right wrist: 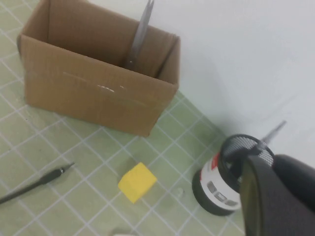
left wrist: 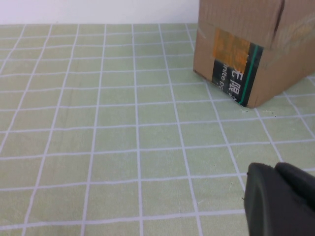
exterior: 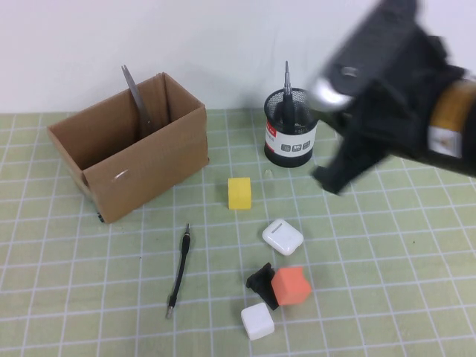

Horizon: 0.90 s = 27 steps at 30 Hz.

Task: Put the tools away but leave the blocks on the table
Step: Pick up the long Screwdriver from the table

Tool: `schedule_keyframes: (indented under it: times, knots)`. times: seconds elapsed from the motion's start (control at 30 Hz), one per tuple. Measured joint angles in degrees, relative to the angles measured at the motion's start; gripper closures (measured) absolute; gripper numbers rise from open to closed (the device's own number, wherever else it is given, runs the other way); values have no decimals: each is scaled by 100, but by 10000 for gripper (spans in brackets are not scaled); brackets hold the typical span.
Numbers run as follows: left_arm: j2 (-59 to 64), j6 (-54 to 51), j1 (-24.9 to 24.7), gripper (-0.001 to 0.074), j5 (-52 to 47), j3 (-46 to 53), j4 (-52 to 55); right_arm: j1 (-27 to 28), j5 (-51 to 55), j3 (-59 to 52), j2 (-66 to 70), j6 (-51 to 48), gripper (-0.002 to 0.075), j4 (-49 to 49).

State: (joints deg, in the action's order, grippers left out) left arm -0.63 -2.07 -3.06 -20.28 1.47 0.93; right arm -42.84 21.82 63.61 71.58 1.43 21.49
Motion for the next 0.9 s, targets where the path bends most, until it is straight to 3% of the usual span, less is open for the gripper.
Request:
schedule_keyframes:
  times: [0.3, 0.73, 0.9]
  knots:
    - [0, 0, 0, 739, 0, 0, 0, 0, 579, -549, -1430, 82, 733, -22]
    - [0, 0, 0, 739, 0, 0, 0, 12, 721, -586, -1329, 94, 733, 167]
    - [0, 0, 0, 739, 0, 0, 0, 774, 724, -924, -1597, 122, 733, -271]
